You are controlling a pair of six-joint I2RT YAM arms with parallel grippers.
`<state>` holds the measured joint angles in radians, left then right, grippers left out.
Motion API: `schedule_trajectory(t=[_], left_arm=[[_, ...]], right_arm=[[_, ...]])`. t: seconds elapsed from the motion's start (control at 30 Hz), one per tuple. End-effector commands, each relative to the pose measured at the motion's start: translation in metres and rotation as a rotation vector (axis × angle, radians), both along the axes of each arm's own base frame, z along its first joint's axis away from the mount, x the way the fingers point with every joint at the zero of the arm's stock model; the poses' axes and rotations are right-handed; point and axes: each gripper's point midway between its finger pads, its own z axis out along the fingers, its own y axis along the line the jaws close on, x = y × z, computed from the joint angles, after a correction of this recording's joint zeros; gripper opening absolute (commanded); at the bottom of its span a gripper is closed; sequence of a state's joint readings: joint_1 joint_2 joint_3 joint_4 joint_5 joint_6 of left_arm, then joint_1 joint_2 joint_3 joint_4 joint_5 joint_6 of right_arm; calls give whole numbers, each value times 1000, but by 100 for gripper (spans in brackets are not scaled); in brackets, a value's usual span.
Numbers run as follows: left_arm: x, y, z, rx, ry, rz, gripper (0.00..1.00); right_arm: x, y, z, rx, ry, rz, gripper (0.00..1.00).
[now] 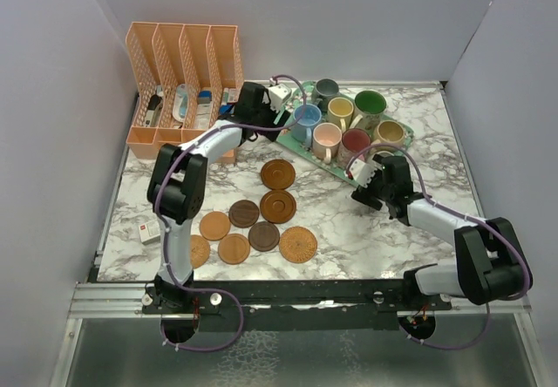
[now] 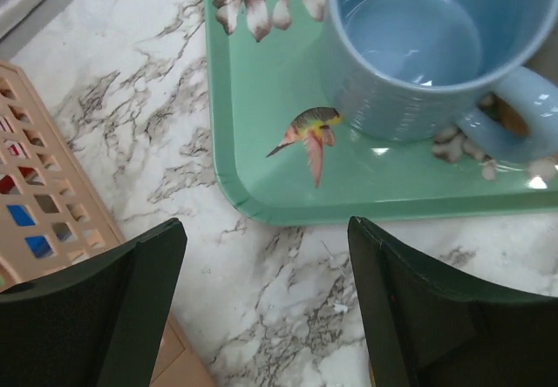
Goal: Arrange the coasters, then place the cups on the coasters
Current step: Move the tray to the center of the board.
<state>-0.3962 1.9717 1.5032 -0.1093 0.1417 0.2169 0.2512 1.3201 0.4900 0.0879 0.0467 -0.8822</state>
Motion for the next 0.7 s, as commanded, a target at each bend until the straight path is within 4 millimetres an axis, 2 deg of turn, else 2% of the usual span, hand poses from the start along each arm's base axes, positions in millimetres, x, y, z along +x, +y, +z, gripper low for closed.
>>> schedule_trajectory(t=[0.0, 0.17, 0.3, 0.37, 0.5, 0.67], left_arm=[[37, 1, -19, -1, 43, 103, 76], [62, -13, -48, 7, 91, 105, 69], [78, -7, -69, 57, 93, 157, 63], [79, -5, -78, 73, 105, 165, 59], [64, 7, -103, 146, 158, 165, 54], [32, 31, -123, 238, 216, 164, 50]], right_arm=[[37, -25, 36, -16, -144, -138, 97], [44, -33, 35, -27, -138, -174, 97], [48, -38, 37, -30, -132, -188, 97], [51, -42, 38, -33, -131, -197, 97], [58, -45, 38, -30, -119, -210, 97], [67, -49, 30, -24, -105, -244, 96]])
